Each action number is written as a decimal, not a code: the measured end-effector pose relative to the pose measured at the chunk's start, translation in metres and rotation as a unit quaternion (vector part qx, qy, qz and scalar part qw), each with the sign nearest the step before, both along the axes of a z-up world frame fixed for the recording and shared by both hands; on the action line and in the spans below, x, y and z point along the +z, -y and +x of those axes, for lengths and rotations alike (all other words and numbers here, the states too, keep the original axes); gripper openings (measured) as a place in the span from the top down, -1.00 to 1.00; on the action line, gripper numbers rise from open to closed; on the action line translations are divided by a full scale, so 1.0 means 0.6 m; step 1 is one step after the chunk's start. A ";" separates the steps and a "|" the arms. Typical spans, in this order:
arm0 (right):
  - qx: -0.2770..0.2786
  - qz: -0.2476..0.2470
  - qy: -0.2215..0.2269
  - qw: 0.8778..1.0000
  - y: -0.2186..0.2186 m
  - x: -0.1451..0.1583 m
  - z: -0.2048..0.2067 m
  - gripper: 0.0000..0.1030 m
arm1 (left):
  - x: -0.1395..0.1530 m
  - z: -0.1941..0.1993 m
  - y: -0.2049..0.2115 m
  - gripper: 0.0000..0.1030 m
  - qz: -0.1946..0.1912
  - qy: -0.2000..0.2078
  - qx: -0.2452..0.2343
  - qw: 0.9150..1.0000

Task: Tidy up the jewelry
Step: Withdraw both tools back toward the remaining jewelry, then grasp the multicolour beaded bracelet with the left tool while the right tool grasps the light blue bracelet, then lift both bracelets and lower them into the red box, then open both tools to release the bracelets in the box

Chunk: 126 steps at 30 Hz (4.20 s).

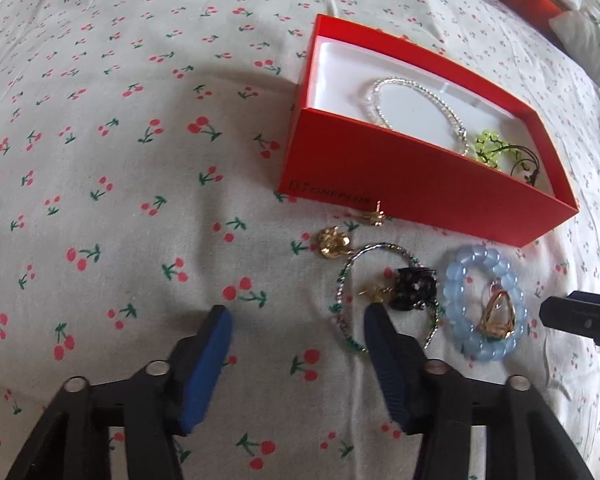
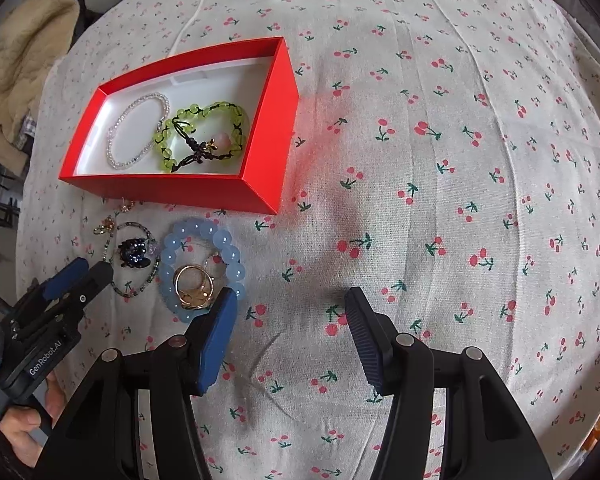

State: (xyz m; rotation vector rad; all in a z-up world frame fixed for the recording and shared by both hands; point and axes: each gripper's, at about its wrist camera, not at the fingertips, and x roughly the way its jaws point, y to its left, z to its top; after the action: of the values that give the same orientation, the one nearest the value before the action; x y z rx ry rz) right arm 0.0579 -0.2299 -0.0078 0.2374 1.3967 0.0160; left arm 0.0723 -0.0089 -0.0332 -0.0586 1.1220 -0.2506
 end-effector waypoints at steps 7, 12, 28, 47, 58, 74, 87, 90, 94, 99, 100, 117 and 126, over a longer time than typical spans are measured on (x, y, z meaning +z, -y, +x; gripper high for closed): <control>-0.002 -0.002 -0.001 1.000 0.004 -0.004 0.009 -0.15 | -0.001 0.000 0.024 0.93 0.031 0.012 -0.020 0.999; -0.003 -0.004 0.003 1.000 -0.006 -0.005 0.016 -0.15 | 0.002 -0.006 0.022 1.00 0.036 0.012 -0.024 0.999; 0.042 -0.070 0.025 0.996 -0.082 -0.036 0.053 0.38 | 0.008 -0.024 -0.012 1.00 0.040 0.006 -0.022 0.999; 0.061 -0.030 0.076 0.995 -0.113 0.026 0.012 0.76 | 0.058 -0.051 -0.015 1.00 0.014 0.041 -0.041 0.998; 0.061 -0.004 0.108 0.992 -0.098 0.077 -0.041 0.76 | 0.093 -0.066 -0.010 1.00 -0.001 0.065 -0.050 0.997; 0.037 0.056 0.156 0.985 -0.080 0.152 -0.031 0.76 | 0.134 -0.044 -0.009 1.00 -0.041 0.090 -0.035 0.995; 0.004 0.081 0.207 0.975 -0.056 0.201 0.031 0.76 | 0.142 0.033 -0.007 1.00 -0.097 0.105 0.006 0.990; 0.004 0.084 0.214 0.973 -0.059 0.203 0.048 0.76 | 0.134 0.054 -0.002 1.00 -0.110 0.102 0.011 0.989; 0.006 0.087 0.213 0.973 -0.065 0.193 0.070 0.76 | 0.120 0.081 0.006 1.00 -0.116 0.100 0.014 0.988; 0.009 0.096 0.199 0.975 -0.070 0.162 0.096 0.76 | 0.100 0.105 0.014 1.00 -0.096 0.100 0.019 0.990; 0.010 0.096 0.193 0.976 -0.070 0.153 0.100 0.76 | 0.097 0.108 0.016 1.00 -0.091 0.099 0.019 0.991; -0.012 0.031 0.132 0.991 -0.025 0.088 0.112 0.75 | 0.077 0.113 0.036 1.00 -0.026 0.116 0.009 0.993; -0.006 0.029 0.132 0.991 -0.025 0.106 0.099 0.30 | 0.100 0.090 0.036 0.29 -0.026 0.119 -0.009 0.993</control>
State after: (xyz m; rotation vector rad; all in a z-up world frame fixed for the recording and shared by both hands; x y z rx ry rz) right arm 0.1172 -0.2148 0.0557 0.2828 1.1322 0.0754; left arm 0.1263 -0.0308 0.0269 -0.0621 0.8791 -0.2955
